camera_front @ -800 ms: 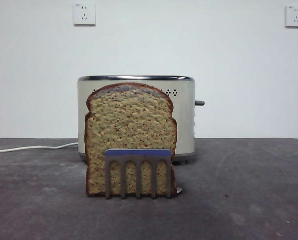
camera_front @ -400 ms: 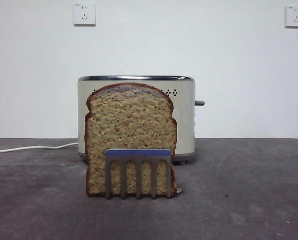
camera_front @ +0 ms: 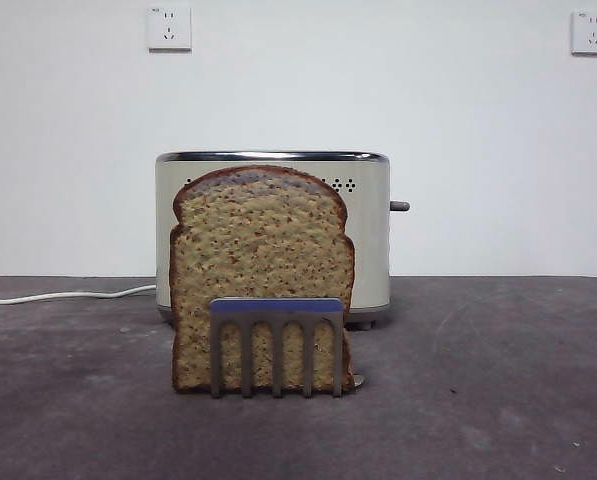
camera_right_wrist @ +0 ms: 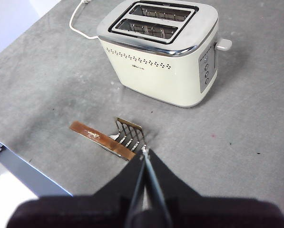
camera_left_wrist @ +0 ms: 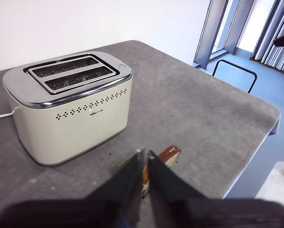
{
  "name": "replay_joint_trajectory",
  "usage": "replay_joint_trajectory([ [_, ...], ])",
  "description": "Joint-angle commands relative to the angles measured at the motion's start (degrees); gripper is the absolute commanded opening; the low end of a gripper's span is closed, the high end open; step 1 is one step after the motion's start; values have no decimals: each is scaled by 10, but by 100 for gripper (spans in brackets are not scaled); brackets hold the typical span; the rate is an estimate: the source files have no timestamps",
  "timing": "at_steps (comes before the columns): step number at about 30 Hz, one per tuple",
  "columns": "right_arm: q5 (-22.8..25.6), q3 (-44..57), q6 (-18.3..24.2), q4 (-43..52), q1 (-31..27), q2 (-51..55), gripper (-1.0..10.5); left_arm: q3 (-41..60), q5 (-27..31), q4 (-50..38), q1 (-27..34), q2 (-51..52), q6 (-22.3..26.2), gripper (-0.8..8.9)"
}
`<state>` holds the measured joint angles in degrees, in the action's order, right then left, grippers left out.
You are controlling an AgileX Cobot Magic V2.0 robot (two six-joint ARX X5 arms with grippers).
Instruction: Pick up a slice of bread from the rack,put the bread on the toaster,press the button
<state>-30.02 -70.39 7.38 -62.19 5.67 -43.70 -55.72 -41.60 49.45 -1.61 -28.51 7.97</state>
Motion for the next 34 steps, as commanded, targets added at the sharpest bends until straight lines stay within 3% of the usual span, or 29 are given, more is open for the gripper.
replay_joint_trajectory([
  [1, -1, -1, 6, 0, 2, 1, -12, 1, -4, -5, -4, 0, 16, 564],
  [2, -1, -1, 6, 0, 2, 1, -12, 1, -4, -9, -7, 0, 18, 646],
  [3, -1, -1, 6, 0, 2, 1, -12, 1, -4, -12, -10, 0, 20, 654],
  [14, -1, -1, 6, -1, 2, 1, -12, -24, 6, -12, -79, -54, 84, 653],
  [34, -1, -1, 7, -1, 2, -25, -12, -202, 274, 42, -364, -390, 254, 653],
])
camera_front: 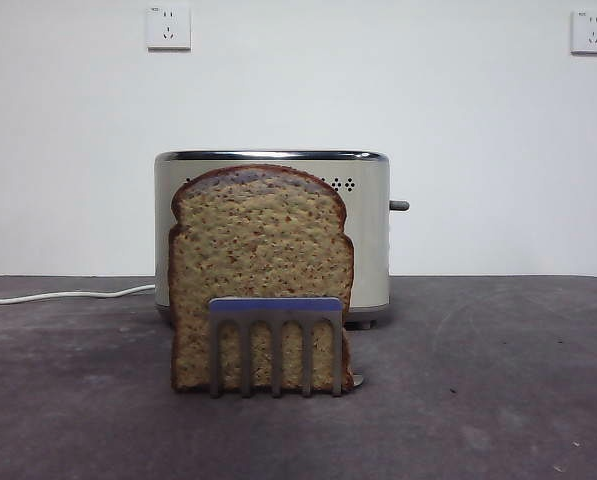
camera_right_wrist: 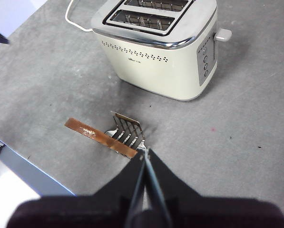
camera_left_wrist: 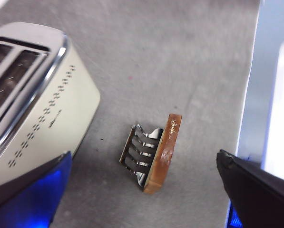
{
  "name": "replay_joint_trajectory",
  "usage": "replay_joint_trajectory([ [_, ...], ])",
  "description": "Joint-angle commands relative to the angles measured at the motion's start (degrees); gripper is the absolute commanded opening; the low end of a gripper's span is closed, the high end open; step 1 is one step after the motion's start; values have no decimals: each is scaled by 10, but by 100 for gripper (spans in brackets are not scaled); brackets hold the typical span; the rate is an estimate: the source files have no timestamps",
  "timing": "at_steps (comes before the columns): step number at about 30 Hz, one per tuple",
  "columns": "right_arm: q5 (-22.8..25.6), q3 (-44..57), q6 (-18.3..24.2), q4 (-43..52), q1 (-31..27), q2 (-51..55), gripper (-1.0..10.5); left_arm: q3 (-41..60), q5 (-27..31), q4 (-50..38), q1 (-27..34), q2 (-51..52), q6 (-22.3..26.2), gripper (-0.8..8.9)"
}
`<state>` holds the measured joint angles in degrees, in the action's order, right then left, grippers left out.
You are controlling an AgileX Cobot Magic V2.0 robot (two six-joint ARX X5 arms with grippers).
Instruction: Pick up a slice of bread from the rack,put the bread on the toaster,press the button
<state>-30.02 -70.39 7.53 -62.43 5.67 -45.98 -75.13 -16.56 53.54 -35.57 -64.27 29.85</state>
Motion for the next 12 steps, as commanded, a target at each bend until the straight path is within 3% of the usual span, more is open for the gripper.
replay_joint_trajectory([
  [1, -1, -1, 5, 2, 2, -3, -12, -12, 36, 0, -37, -51, 43, 653],
  [12, -1, -1, 12, 2, 2, -17, -12, -19, 117, -7, -123, -248, 94, 652],
])
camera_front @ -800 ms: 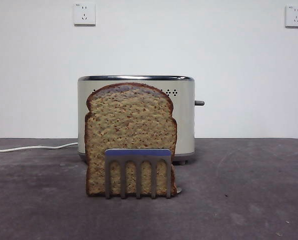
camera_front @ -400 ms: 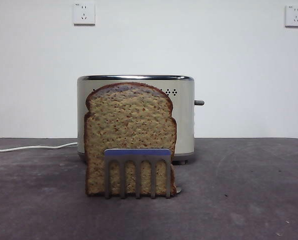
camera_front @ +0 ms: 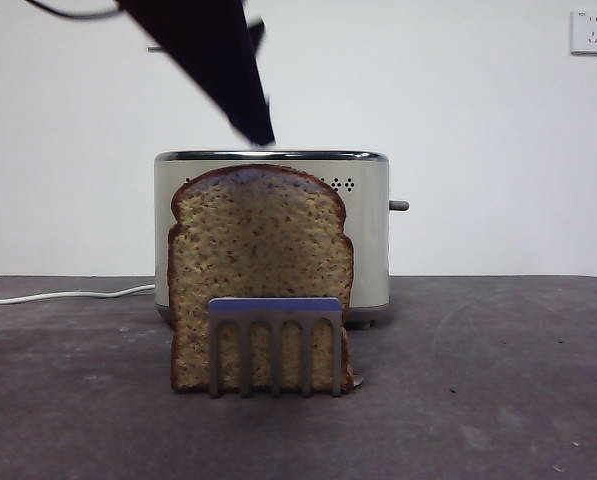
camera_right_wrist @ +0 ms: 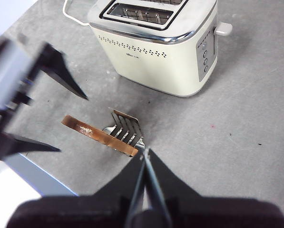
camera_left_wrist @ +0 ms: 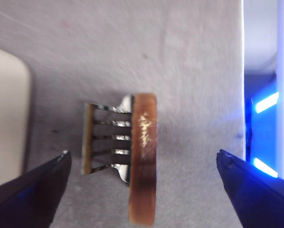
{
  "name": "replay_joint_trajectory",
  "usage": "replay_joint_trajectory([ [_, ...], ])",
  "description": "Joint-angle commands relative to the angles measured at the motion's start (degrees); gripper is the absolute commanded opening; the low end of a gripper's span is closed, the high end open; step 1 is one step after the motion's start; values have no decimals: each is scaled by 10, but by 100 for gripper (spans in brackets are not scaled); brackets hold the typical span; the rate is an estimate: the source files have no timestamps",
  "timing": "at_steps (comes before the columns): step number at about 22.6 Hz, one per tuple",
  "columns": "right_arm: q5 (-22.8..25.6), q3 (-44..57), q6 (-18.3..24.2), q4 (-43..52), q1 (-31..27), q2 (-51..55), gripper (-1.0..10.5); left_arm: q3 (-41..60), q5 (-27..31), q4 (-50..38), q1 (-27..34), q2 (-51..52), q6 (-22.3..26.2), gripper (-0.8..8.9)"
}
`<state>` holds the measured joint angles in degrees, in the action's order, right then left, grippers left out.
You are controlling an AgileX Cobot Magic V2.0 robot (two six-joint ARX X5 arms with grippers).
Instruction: Pick up a slice of bread from the rack,put the bread on the toaster,press the button
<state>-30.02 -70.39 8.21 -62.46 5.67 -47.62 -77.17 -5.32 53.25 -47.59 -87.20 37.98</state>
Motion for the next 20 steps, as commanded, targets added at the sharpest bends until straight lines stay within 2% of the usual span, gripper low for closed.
replay_joint_trajectory([
  [1, -1, -1, 5, 2, 2, 0, -12, 2, 9, -6, -4, -32, 13, 651],
  [2, -1, -1, 5, 2, 2, 0, -12, 2, 8, -7, -4, -44, 13, 640],
  [6, -1, -1, 5, 2, 2, 0, -12, 2, 8, -10, -4, -59, 12, 386],
  [8, -1, -1, 5, 2, 2, 0, -12, 2, 8, -7, -4, -59, 12, 132],
  [9, -1, -1, 5, 2, 2, 0, -11, 2, 8, -4, -4, -59, 11, 32],
  [10, -1, -1, 5, 2, 2, 0, -12, 2, 8, -1, -4, -59, 10, -18],
  [20, -1, -1, 5, 2, 2, 0, -12, -14, 8, 7, -4, -45, 10, -9],
])
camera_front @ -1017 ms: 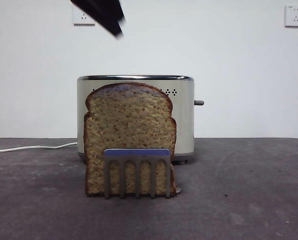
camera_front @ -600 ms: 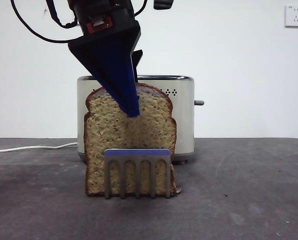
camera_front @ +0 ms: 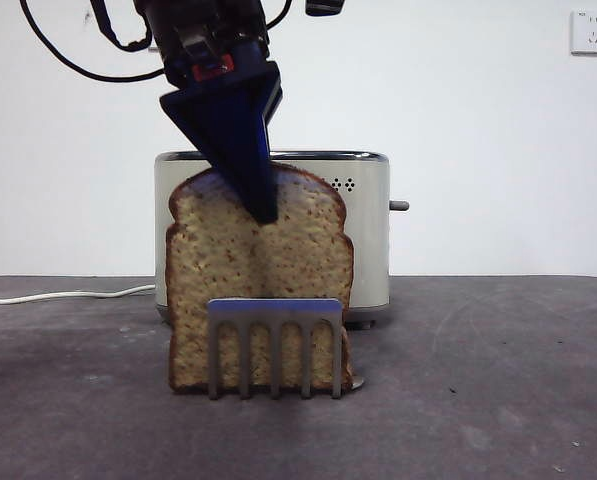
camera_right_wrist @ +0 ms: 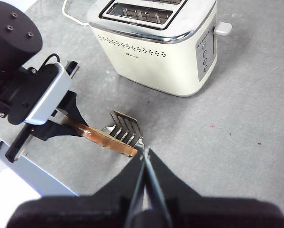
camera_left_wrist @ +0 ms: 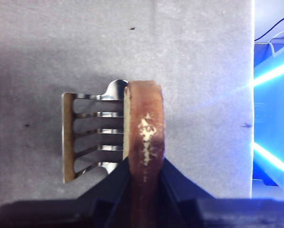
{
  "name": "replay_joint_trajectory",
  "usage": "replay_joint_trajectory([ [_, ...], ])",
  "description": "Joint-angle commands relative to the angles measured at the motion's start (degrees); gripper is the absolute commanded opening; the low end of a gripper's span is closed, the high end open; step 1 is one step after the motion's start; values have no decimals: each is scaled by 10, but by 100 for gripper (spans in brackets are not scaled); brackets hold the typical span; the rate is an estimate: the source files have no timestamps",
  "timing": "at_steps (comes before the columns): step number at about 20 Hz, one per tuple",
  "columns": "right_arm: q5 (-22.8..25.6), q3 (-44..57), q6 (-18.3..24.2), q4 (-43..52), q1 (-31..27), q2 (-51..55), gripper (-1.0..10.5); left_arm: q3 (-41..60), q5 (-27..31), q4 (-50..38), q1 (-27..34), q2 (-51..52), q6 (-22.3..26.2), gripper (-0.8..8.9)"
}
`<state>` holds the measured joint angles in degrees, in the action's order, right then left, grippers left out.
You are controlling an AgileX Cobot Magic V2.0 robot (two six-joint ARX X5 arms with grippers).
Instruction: Pick up a slice of bread from the rack,put the bread on the toaster,press the button
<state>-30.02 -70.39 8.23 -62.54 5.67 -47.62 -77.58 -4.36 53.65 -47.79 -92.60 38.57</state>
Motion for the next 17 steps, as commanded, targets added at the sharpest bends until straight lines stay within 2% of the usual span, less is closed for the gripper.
replay_joint_trajectory([
  [1, -1, -1, 5, 3, 2, 0, -12, -19, -1, 10, -2, 13, 5, -9],
  [3, -1, -1, 5, 3, 2, 0, -11, -45, 5, 28, -2, 24, 5, -9],
  [8, -1, -1, 5, 3, 2, 0, -11, -163, 92, 78, -1, 37, 6, -9],
  [10, -1, -1, 5, 2, 2, 0, -11, -219, 109, 76, -1, 38, 9, -9],
  [14, -1, -1, 5, -1, 2, 0, -12, -279, 183, 37, 5, 38, 73, -9],
  [17, -1, -1, 5, -1, 2, 0, -12, -279, 189, 4, 36, 35, 118, -9],
])
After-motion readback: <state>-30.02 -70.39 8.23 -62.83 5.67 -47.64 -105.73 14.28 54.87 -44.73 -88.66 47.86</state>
